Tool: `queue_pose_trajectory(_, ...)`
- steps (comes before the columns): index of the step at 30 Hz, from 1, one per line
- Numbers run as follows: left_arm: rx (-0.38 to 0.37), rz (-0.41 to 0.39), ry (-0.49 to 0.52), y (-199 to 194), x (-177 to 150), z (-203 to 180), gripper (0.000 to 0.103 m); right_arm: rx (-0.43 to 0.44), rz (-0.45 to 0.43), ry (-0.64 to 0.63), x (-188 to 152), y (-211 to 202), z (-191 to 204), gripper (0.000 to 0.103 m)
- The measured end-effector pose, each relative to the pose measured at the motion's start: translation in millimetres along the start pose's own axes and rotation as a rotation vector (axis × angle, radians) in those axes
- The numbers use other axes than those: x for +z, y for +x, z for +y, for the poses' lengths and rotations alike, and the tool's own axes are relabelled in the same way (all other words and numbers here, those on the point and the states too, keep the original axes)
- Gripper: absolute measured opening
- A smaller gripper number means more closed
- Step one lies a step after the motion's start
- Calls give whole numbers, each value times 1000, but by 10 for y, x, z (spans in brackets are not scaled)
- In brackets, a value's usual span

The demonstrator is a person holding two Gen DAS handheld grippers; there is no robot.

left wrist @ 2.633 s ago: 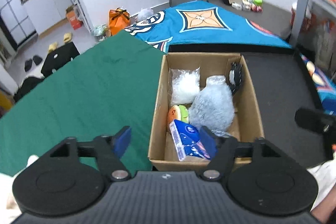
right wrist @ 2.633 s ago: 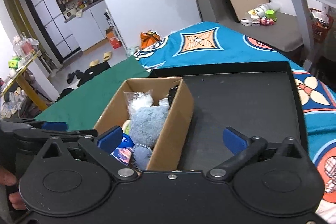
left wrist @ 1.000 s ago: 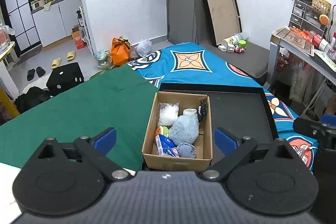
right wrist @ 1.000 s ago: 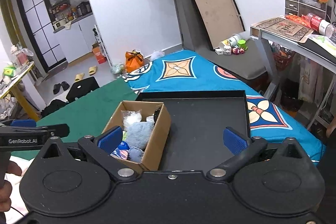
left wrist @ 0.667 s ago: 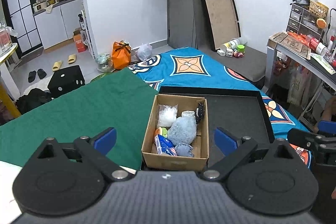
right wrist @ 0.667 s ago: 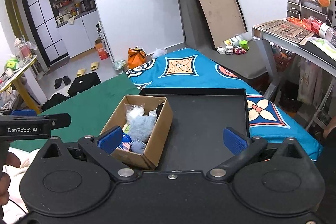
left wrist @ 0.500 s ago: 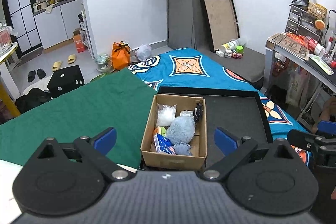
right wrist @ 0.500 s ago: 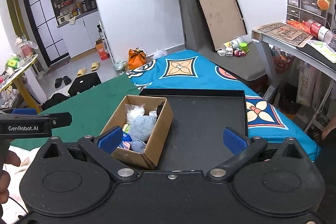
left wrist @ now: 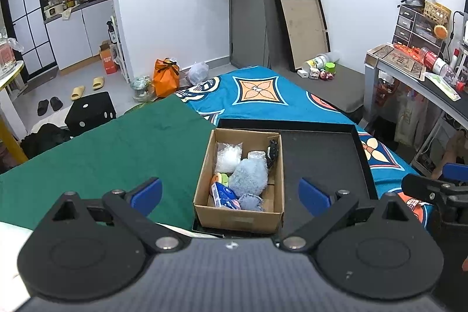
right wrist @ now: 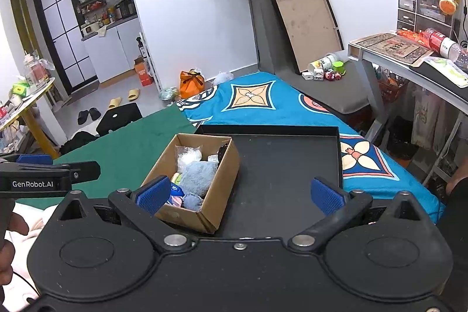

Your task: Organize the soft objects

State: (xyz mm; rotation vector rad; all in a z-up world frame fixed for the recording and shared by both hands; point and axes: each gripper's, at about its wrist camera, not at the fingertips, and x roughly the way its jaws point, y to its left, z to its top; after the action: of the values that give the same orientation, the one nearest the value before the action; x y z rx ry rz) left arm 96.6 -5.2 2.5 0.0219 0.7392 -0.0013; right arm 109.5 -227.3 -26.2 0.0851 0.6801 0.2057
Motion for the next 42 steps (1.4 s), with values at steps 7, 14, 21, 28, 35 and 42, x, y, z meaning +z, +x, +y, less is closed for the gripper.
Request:
queue_pose_trajectory(7,-19,-3,-2,-25,-19,-7,99,-1,-2,5,-5,-12,-7,103)
queue_pose_trajectory(14,-18,-1,-12,-35,-15,32,99,-2,-1,4,-5,-11,-9,103)
queue_pose_trajectory(21,-15,-1,-14,-28,-9,38,99,-8,2,2,-6,-19,-10,103)
queue_pose_trajectory(28,-37,0,-31,-40,-17,78,99,-6,-3,4,15,-61,2,103)
queue_pose_trajectory(35,-28,-2,-41,-49,-36,127,99,-11,1,2,1,-78,15,103)
queue_pose_trajectory(42,-27,13,-52,-19,-30,126,99,-19,18,4,-40,-60,29,103)
